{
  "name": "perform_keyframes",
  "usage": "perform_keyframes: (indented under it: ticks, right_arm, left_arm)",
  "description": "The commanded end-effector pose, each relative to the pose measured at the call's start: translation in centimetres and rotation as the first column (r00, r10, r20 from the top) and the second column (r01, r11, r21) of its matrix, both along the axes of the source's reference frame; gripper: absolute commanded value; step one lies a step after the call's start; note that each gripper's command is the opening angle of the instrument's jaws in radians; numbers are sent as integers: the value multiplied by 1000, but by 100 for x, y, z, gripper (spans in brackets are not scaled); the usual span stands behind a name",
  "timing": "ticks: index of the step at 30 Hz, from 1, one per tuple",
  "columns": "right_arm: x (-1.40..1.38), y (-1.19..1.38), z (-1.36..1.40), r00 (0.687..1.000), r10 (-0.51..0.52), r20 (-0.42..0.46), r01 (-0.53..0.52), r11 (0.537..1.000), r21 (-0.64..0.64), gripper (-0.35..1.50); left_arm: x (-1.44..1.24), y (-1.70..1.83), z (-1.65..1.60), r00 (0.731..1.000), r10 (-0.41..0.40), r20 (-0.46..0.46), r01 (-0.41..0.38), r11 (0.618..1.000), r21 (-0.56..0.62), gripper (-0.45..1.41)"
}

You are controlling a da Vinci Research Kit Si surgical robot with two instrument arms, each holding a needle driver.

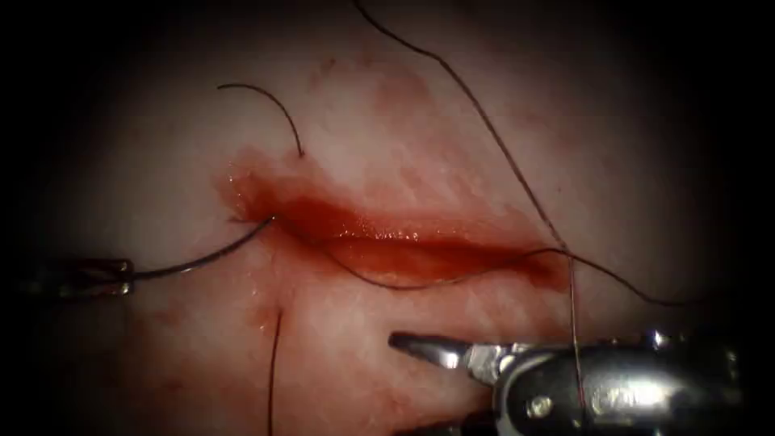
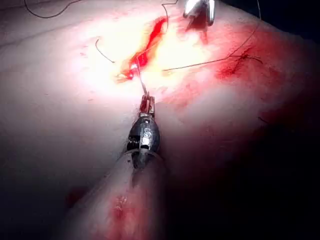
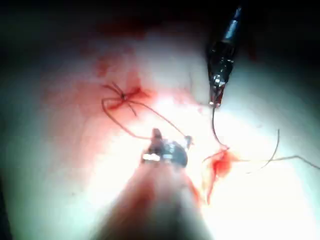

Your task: Wound Closure

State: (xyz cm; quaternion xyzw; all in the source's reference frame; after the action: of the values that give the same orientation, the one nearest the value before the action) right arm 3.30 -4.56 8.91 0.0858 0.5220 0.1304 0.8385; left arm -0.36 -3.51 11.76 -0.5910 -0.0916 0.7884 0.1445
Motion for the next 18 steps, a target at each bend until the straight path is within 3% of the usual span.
perform_keyframes:
  ticks: [1,2,4,5,6,12,13,18]
  right_arm:
    - [14,19,3,998,67,15,-68,996,65,94]
    - [14,19,3,998,67,15,-68,996,65,94]
    - [27,44,12,986,157,50,-163,978,128,66]
    - [27,44,12,986,157,50,-163,978,128,66]
    - [34,60,26,975,207,78,-217,963,160,50]
    - [46,97,60,954,277,117,-295,938,180,47]
    - [55,117,82,946,297,130,-319,925,205,47]
    - [71,131,115,946,290,144,-317,920,231,49]
  left_arm:
    - [-5,-6,6,1000,2,2,-2,1000,2,-45]
    - [-5,-6,6,1000,2,2,-2,1000,2,-45]
    - [-5,-6,6,1000,2,2,-2,1000,2,-45]
    - [-5,-6,6,1000,2,2,-2,1000,2,-45]
    - [-5,-7,7,1000,3,2,-3,1000,2,-45]
    - [-5,-7,7,1000,3,3,-3,1000,7,-45]
    - [-6,-8,8,1000,3,3,-3,1000,7,-45]
    - [-6,-8,8,1000,3,3,-3,1000,6,-45]
